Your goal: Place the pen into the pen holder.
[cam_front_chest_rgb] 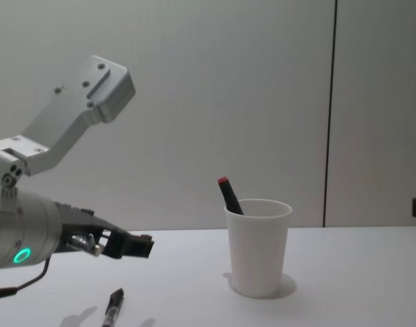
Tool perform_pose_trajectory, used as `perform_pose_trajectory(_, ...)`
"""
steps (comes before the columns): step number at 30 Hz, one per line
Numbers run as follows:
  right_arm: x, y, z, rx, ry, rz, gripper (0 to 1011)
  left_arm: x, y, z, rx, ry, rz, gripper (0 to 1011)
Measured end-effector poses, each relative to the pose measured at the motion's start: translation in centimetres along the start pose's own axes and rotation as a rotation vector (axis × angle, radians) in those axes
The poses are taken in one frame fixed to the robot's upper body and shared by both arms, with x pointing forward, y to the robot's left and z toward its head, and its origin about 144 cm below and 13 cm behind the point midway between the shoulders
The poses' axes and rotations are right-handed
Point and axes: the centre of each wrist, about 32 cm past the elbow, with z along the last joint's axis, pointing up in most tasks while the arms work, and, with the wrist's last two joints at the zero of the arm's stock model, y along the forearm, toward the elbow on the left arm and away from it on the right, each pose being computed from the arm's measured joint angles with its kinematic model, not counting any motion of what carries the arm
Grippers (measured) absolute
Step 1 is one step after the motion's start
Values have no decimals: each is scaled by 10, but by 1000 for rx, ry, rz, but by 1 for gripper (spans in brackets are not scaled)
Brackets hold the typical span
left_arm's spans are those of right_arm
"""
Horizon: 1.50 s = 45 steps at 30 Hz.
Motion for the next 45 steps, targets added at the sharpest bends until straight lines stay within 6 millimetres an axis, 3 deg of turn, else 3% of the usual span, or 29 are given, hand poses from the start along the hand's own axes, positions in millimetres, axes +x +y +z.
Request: perform_pose_trajectory(45,0,0,0,0,0,0,1001,-17,13,-9,196,212,11,1003)
